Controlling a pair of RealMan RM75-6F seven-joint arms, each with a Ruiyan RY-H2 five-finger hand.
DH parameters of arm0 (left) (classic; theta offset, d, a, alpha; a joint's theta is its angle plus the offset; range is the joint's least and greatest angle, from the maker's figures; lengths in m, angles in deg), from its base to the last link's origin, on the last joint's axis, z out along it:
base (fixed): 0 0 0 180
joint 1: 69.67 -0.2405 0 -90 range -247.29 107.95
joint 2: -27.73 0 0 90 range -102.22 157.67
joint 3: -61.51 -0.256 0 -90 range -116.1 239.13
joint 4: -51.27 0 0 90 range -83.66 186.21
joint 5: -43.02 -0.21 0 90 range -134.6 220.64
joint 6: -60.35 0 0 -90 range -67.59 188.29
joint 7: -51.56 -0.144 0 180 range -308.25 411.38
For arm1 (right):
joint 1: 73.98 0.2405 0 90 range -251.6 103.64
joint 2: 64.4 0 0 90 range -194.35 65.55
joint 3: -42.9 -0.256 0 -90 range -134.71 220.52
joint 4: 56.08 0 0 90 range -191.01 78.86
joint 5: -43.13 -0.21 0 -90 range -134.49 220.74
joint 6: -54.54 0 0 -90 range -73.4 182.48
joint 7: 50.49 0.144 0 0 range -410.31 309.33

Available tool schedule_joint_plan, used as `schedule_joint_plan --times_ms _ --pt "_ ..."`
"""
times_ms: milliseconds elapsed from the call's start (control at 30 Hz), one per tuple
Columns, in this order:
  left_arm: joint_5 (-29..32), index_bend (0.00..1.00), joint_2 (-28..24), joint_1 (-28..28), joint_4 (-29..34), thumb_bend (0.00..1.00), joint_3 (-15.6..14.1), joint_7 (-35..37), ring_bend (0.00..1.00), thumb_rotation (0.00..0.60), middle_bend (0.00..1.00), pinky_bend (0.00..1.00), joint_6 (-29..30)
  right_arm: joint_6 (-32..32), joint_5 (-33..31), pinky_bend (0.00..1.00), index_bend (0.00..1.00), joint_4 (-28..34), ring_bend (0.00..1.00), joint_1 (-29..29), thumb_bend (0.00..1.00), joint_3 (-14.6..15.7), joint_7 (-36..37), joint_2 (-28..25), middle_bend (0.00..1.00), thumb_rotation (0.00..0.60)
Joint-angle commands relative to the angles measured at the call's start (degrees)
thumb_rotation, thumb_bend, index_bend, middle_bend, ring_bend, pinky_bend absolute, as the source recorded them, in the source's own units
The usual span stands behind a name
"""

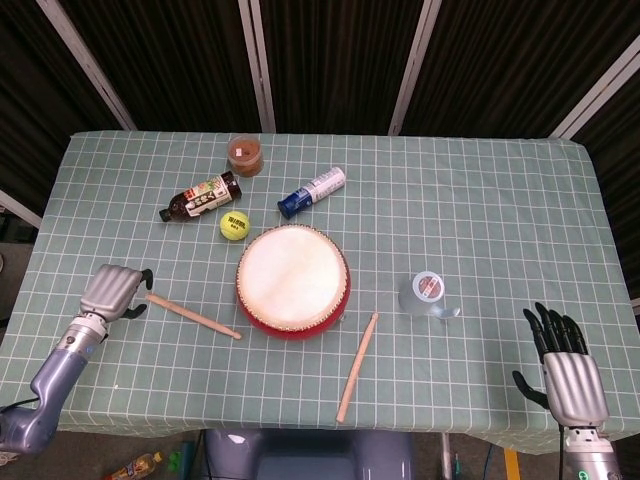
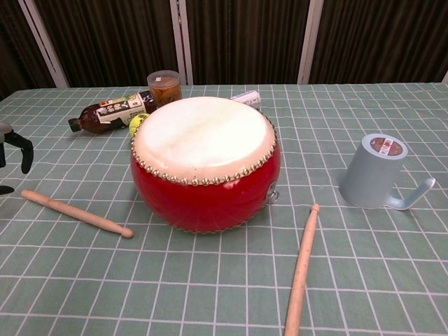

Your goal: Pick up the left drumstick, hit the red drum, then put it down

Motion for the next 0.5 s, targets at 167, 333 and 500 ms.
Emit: schedule_joint_plan --times_ms 167,333,500 --pt "1.30 0.48 3.31 2.01 -2.37 0.25 -0.73 -1.86 1.00 0.600 1.00 0.98 -2.07 0.61 -0.65 0.07 0.00 0.17 0.00 0.36 0.29 -0.23 0.60 -0.09 0.00 0.600" --pt "2.01 0.49 4.88 2.90 -3.46 0.25 -1.20 -2.82 1.00 0.600 1.00 0.98 -2.91 0.77 -0.92 0.07 0.00 0.29 0.00 0.53 0.29 -0.35 0.90 -0.05 0.00 0.600" --pt "2.38 0.49 5.89 3.55 -3.88 0.25 -1.52 -3.53 1.00 0.600 1.00 0.98 -3.10 0.81 -1.01 0.07 0.00 0.42 0.00 0.59 0.29 -0.34 1.23 -0.07 0.00 0.600"
